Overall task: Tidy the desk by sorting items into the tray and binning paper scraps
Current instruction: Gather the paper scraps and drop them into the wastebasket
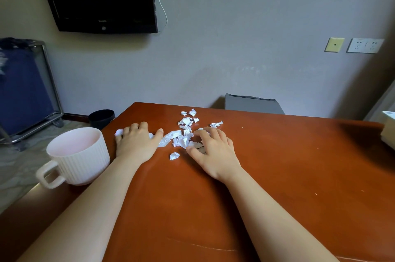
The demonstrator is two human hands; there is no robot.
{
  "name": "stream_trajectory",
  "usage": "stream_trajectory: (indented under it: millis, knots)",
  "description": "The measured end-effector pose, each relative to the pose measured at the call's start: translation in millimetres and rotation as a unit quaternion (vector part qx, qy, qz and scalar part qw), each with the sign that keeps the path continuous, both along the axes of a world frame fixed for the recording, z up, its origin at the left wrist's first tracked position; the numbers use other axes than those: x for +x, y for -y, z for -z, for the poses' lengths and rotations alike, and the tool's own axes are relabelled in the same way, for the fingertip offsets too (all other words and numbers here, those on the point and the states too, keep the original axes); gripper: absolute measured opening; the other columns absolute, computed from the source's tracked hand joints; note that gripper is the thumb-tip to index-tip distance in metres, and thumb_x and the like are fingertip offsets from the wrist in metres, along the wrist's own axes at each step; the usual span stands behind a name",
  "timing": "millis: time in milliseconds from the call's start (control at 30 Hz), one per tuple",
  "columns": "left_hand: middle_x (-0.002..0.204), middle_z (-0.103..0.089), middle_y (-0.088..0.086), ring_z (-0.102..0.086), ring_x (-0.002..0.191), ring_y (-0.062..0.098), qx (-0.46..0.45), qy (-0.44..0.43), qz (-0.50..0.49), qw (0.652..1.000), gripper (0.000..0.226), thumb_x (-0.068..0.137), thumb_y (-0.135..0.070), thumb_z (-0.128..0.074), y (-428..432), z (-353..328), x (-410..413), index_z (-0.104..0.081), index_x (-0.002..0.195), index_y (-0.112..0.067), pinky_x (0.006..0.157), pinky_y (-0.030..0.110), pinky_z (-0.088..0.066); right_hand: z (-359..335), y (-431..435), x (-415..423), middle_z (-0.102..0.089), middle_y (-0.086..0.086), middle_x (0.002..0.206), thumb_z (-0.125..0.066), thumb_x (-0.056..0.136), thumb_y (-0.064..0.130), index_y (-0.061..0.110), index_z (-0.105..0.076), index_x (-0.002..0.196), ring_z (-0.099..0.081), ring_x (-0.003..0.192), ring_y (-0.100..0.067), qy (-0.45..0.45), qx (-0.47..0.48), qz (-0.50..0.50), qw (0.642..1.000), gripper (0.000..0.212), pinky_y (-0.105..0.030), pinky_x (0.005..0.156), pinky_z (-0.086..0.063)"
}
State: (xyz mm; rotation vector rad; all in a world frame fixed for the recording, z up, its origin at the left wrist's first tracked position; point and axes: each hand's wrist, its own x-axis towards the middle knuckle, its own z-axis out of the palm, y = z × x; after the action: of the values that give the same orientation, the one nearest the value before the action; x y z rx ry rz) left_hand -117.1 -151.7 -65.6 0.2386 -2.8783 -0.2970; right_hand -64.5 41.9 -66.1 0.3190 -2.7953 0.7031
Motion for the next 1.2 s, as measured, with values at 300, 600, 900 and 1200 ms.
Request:
stream_trajectory:
  millis: [300, 600, 900, 1200]
  knots:
    - [0.135, -0.05, 0.004, -0.042, 0.126, 0.024, 0.028, -0.073, 0.114, 0.99, 0.043, 0.094, -0.038, -0.045, -7, -1, 4, -0.047, 0.13, -0.016, 0.104, 0.038, -0.031, -1, 0, -4, -0.028, 0.002, 0.152, -0.041, 0.093, 0.049, 0.031, -0.033, 0.14, -0.018, 0.142, -0.02, 0.004, 0.076, -0.018, 0.997, 0.052, -0.039, 0.114, -0.015]
    - [0.158, -0.014, 0.005, -0.01, 0.146, 0.027, 0.028, 0.022, 0.061, 0.997, 0.08, 0.085, -0.069, -0.036, 0, 2, -12, -0.017, 0.149, -0.024, 0.114, 0.052, -0.012, 0, 1, -11, -0.01, -0.006, 0.158, -0.037, 0.087, 0.063, 0.03, -0.031, 0.142, 0.007, 0.146, -0.031, 0.013, 0.111, 0.059, 0.992, 0.064, -0.051, 0.116, 0.0]
    - [0.135, -0.046, 0.0, -0.036, 0.126, 0.021, 0.05, -0.02, 0.158, 0.986, 0.03, 0.097, -0.032, -0.041, -3, 0, -10, -0.048, 0.124, -0.02, 0.101, 0.035, -0.034, -2, -2, -20, -0.038, -0.005, 0.144, -0.038, 0.092, 0.054, 0.026, -0.038, 0.137, -0.031, 0.133, -0.027, 0.024, 0.098, 0.076, 0.992, 0.053, -0.04, 0.109, -0.024]
    - [0.112, -0.053, -0.001, -0.052, 0.108, 0.016, 0.191, -0.101, 0.231, 0.949, 0.034, 0.093, 0.006, -0.034, -8, 0, 5, -0.058, 0.111, -0.012, 0.084, 0.02, -0.04, -3, -4, -21, -0.054, -0.009, 0.111, -0.044, 0.096, 0.023, 0.01, -0.06, 0.107, -0.047, 0.102, -0.027, -0.023, 0.006, 0.008, 1.0, 0.023, -0.036, 0.087, -0.043]
